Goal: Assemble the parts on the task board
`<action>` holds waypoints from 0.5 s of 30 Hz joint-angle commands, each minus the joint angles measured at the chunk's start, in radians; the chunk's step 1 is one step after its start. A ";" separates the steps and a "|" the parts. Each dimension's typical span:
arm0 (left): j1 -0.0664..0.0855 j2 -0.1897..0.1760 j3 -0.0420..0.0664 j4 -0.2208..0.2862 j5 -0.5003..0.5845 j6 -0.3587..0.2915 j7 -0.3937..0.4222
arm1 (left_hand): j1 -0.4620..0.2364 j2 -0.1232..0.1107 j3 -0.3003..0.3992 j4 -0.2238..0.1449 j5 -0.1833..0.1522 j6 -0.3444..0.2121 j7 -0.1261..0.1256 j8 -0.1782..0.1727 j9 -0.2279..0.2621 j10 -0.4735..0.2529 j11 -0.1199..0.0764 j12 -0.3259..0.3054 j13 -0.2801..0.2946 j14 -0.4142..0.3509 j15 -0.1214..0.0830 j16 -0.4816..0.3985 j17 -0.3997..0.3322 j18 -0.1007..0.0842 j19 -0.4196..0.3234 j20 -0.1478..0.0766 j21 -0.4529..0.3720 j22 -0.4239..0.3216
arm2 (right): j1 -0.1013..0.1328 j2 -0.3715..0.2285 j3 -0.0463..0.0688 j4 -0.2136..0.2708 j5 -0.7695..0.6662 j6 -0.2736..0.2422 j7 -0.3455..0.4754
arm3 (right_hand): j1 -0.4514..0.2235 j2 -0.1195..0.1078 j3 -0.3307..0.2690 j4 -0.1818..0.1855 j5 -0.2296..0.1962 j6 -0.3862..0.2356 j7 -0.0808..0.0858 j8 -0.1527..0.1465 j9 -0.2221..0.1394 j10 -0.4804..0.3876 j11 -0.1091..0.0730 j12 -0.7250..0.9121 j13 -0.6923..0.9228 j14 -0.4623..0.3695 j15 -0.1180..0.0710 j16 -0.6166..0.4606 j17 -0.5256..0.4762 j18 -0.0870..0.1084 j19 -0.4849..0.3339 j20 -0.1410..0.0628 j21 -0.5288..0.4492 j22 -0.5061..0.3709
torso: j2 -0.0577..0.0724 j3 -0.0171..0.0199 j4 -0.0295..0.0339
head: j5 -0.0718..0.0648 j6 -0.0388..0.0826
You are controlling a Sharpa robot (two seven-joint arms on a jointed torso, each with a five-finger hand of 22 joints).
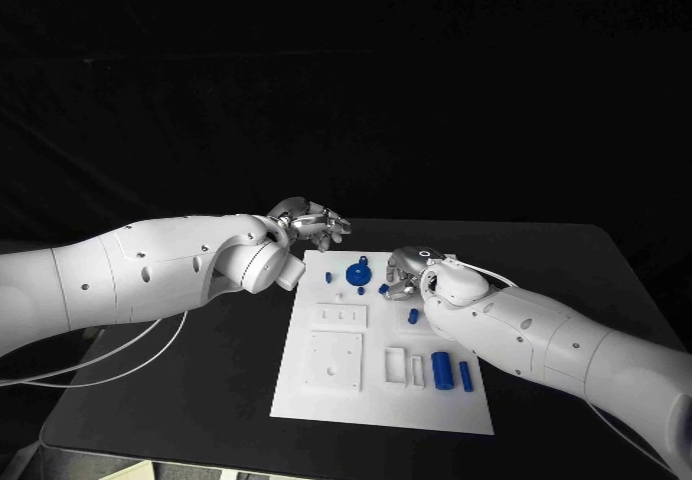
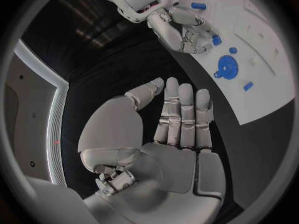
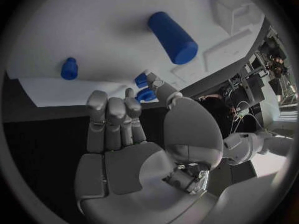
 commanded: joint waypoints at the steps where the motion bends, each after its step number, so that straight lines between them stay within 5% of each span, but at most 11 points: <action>1: 0.002 0.002 0.001 0.002 -0.003 0.011 0.008 | 0.003 -0.003 -0.005 0.001 -0.004 0.000 0.006 0.003 -0.002 -0.004 0.003 -0.004 0.002 -0.008 -0.001 -0.006 0.001 -0.010 -0.006 -0.103 -0.005 -0.001 | -0.002 0.004 -0.002 -0.002 0.007 0.024 0.022 | 0.004 0.006 0.009 0.002 -0.004 0.023 0.026 -0.005 -0.002 0.001 0.002 0.002 0.000 -0.003 -0.001 0.006 0.001 0.084 0.000 -0.001 0.003 0.001 | 0.000 0.0004 -0.0006 | 0.003 -0.005; 15: 0.002 0.001 0.001 0.005 -0.003 0.011 0.008 | 0.006 0.000 -0.004 0.000 -0.003 0.000 0.006 0.004 -0.002 -0.004 0.002 -0.004 0.002 -0.008 -0.001 -0.007 0.002 -0.010 -0.006 -0.103 -0.005 -0.001 | -0.007 0.009 -0.012 -0.010 0.017 0.059 0.035 | 0.009 0.020 0.044 0.011 -0.003 0.020 0.030 -0.015 -0.007 -0.014 0.006 -0.006 -0.006 -0.011 0.003 0.006 0.002 0.084 -0.006 0.002 0.003 0.004 | -0.001 -0.0011 -0.0031 | 0.005 -0.016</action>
